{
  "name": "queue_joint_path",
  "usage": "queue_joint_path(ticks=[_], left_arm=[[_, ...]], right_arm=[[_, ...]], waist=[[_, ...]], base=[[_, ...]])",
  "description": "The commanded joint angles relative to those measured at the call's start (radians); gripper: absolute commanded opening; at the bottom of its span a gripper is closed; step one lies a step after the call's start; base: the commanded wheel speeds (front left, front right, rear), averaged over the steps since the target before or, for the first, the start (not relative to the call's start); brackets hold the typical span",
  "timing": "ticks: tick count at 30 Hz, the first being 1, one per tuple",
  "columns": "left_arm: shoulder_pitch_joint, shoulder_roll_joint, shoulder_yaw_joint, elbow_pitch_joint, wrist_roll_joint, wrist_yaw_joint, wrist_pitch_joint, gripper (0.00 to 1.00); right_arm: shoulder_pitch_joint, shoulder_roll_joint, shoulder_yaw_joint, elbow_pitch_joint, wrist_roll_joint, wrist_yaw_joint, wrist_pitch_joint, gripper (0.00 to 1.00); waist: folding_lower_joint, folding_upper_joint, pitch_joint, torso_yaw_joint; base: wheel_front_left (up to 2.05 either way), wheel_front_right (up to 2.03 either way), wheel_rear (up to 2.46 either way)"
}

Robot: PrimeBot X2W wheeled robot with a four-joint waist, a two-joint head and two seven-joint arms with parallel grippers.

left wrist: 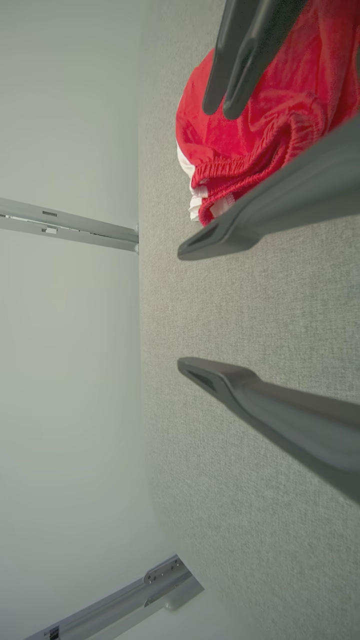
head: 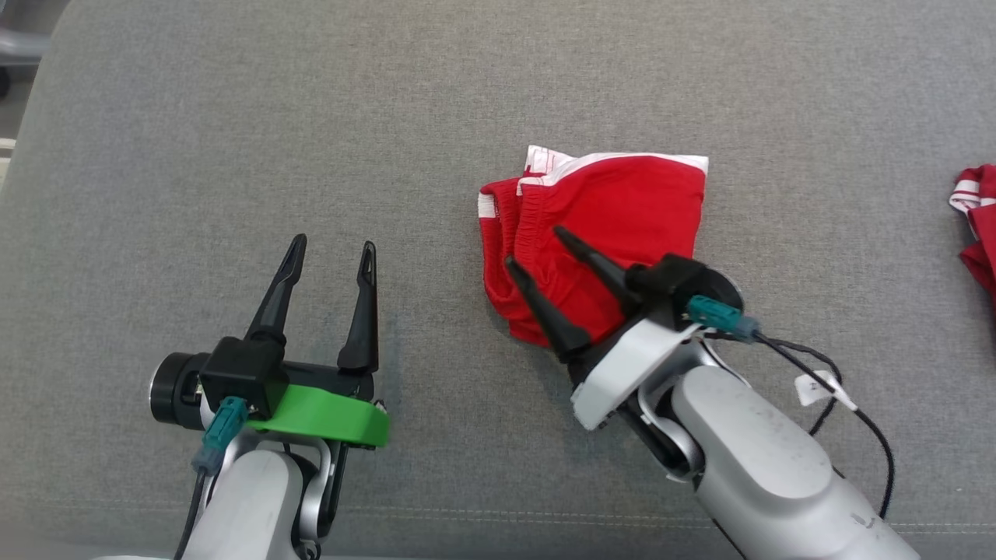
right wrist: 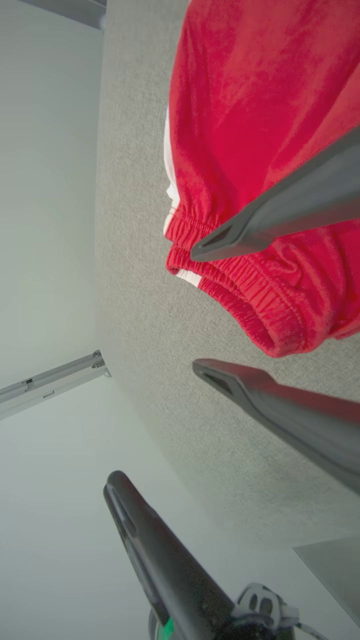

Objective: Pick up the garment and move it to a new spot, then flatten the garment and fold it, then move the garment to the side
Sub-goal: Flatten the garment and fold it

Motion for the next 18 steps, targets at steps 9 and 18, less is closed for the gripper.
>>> queue_joint_path(ticks=[9,18], left_arm=[[0.014,0.039,0.011,-0.004,0.018,0.006,0.002,1.0],[0.05,0.063,0.019,-0.006,0.001,0.019,0.032,1.0]], right_arm=[[0.172,-0.028,-0.309,-0.164,-0.099,0.0,-0.044,1.0],[0.349,-0.046,-0.56,-0.251,-0.223,0.0,-0.003,1.0]], waist=[[0.0,0.0,-0.044,-0.078],[0.0,0.0,-0.099,-0.122]], base=[[0.0,0.0,0.0],[0.0,0.0,0.0]])
